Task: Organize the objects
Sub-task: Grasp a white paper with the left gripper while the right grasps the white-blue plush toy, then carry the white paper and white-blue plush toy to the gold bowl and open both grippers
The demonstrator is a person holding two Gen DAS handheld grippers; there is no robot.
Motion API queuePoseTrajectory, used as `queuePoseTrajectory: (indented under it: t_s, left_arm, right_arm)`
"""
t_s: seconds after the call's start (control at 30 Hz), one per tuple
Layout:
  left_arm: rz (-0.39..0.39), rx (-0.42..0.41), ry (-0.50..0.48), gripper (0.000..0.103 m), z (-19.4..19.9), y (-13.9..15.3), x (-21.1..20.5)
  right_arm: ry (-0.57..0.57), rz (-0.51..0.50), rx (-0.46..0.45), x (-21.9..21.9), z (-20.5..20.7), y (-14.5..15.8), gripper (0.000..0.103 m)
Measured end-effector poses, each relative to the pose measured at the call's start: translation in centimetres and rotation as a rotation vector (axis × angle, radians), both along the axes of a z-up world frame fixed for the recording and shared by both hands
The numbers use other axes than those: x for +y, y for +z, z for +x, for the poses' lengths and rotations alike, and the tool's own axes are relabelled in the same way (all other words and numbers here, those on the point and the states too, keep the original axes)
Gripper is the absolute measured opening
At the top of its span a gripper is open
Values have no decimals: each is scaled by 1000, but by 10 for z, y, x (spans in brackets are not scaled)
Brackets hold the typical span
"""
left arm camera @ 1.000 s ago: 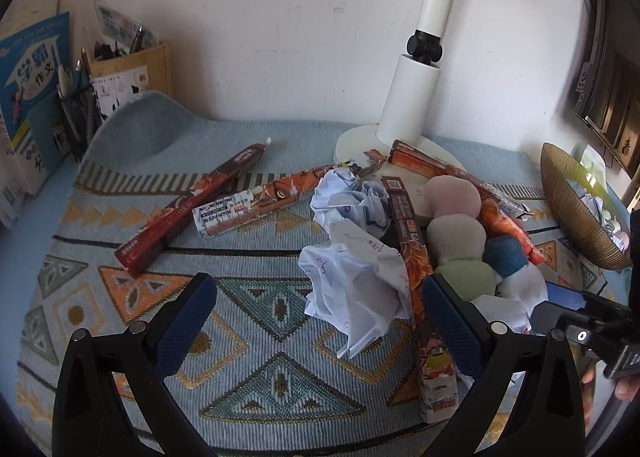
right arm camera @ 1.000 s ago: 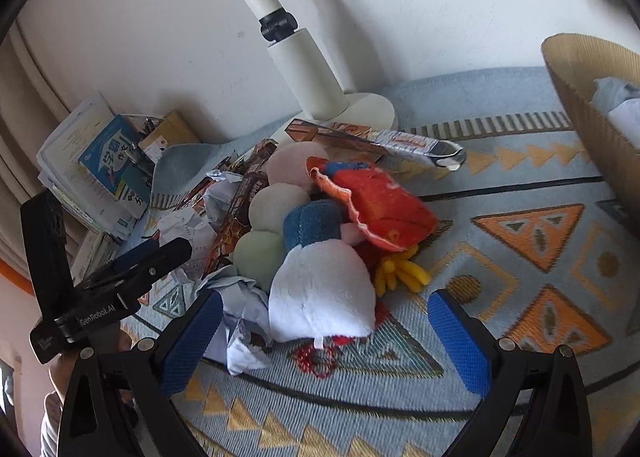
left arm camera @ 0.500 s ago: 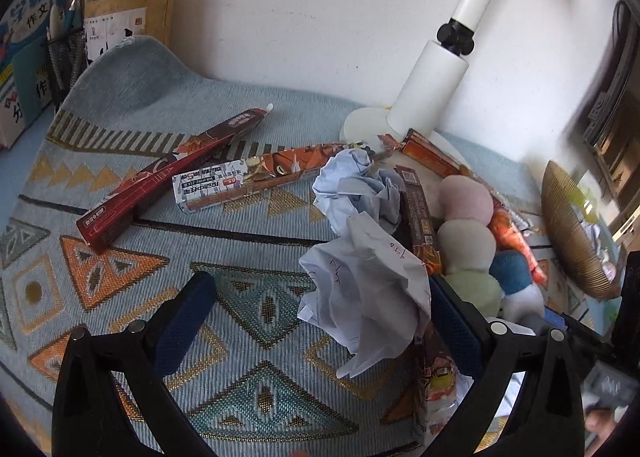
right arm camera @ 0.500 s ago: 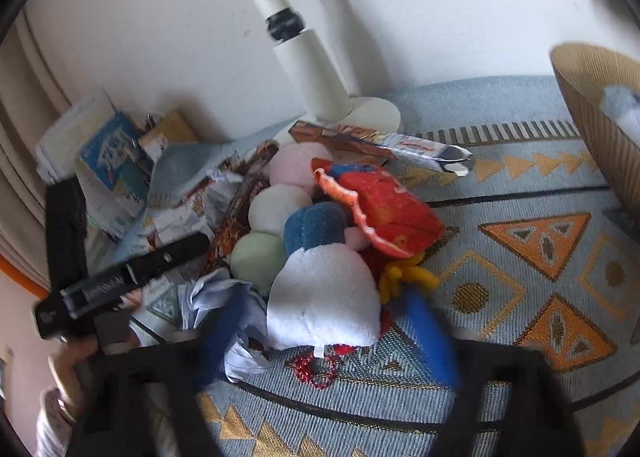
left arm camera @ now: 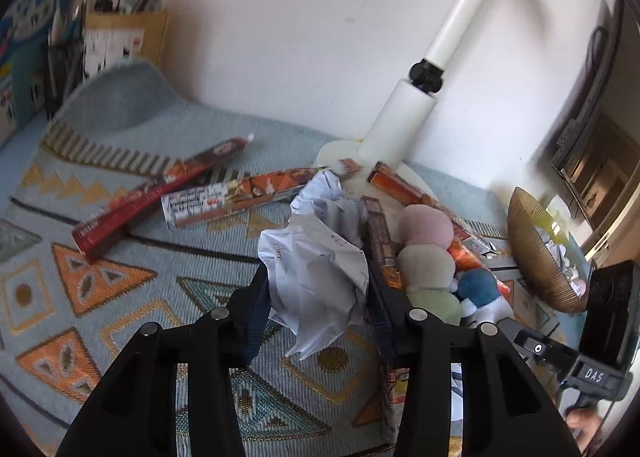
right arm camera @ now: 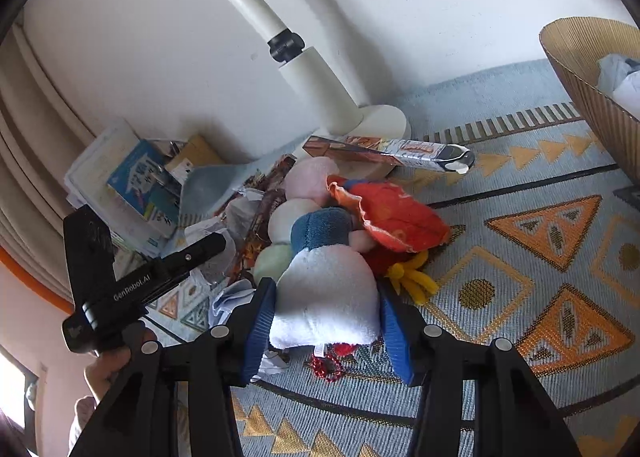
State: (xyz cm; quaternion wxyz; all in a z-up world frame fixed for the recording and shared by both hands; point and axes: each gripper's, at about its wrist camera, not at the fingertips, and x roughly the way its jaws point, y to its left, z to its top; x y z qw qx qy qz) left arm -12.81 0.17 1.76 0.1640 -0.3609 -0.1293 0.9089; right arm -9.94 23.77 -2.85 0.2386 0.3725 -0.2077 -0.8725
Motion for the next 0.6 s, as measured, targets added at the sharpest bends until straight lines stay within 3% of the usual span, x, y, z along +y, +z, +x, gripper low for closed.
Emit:
queuePoseTrajectory:
  t_s: [0.33, 0.6]
  left_arm:
    - [-1, 82, 13, 42, 6, 13, -7]
    - [-17, 88, 18, 42, 7, 16, -6]
  right_arm:
    - [24, -94, 14, 5, 9, 0, 49]
    - [60, -224, 69, 12, 15, 11, 49]
